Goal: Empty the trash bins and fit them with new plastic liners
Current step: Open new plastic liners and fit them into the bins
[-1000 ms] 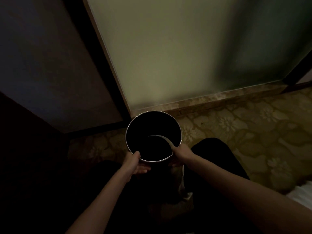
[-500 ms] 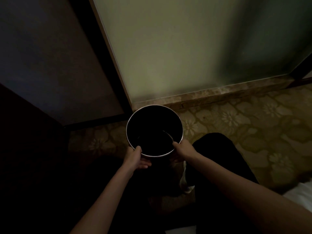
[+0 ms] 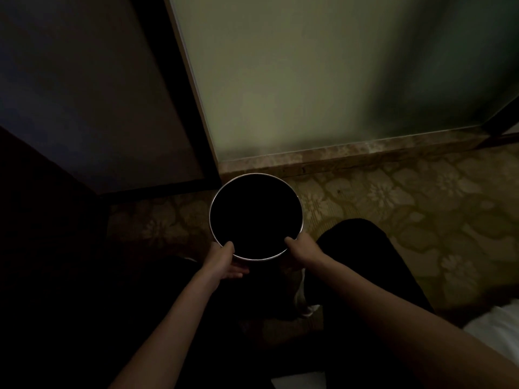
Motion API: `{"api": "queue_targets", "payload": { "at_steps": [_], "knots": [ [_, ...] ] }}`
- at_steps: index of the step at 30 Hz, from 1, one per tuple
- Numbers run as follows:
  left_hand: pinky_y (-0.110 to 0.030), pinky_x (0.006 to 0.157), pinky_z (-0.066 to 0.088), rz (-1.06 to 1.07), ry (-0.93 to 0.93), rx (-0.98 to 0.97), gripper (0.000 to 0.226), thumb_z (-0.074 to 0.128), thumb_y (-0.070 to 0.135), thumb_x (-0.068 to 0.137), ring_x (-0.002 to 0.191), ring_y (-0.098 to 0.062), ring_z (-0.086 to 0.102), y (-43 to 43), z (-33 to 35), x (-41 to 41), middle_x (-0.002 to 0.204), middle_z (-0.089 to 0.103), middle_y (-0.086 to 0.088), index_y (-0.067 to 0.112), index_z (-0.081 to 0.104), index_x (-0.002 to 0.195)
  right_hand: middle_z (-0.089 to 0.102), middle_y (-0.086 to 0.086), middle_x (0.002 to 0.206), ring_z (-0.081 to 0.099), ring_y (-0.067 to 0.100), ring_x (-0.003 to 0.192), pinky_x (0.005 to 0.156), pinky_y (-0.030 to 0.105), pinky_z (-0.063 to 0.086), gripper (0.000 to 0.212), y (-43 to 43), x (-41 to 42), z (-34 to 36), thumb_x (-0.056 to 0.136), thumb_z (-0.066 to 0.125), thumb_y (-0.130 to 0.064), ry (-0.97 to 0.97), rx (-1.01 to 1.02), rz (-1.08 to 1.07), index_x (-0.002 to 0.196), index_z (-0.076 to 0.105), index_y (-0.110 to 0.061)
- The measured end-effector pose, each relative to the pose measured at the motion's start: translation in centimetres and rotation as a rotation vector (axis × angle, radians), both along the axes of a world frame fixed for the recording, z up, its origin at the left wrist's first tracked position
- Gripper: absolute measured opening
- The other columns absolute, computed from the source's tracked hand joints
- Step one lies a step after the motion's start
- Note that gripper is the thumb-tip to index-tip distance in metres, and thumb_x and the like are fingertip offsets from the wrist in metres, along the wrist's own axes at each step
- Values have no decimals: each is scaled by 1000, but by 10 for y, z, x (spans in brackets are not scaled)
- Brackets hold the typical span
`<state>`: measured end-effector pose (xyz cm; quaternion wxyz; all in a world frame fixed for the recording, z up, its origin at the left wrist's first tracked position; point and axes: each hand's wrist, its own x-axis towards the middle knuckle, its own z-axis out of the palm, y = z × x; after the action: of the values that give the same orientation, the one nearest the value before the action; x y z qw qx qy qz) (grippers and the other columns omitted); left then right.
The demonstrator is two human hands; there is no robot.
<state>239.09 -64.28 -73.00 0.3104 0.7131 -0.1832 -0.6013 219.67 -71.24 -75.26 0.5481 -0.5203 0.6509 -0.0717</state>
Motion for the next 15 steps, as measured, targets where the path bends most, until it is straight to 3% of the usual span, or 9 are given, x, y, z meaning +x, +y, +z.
{"api": "queue_targets", "payload": {
  "at_steps": [4,7,9,12,15],
  "knots": [
    [-23,39,51,15,2,17,35,33,8,100,46,-22,68,-5,-5,3,88,65,-9,7,39,135,58,3,67,58,12,54,43,19,41,30,-4,6,-1,99,47,-17,76,-23,69,70,54,-12],
    [-23,39,51,9,22,31,35,33,7,101,45,-20,67,-4,-7,4,85,64,-10,7,39,136,62,3,61,63,12,47,41,19,46,20,2,7,0,99,45,-13,42,36,28,91,59,0],
    [-23,38,50,19,56,41,37,34,8,102,43,-19,66,-2,-8,5,87,64,-11,7,35,139,66,9,62,65,13,44,42,23,51,24,10,6,2,100,42,-7,-29,73,16,110,55,9],
    [-22,37,50,27,108,76,43,36,12,103,50,-23,66,-2,-11,5,106,63,-17,9,28,146,67,22,84,65,20,51,46,29,54,37,25,9,8,99,43,-5,-59,64,-41,135,41,4],
    [-23,37,50,48,95,41,51,35,15,105,64,-27,64,-1,-21,-1,126,59,-23,12,17,153,60,27,121,67,34,92,71,34,54,61,35,20,12,97,54,-15,75,28,-110,147,25,3]
  ]
}}
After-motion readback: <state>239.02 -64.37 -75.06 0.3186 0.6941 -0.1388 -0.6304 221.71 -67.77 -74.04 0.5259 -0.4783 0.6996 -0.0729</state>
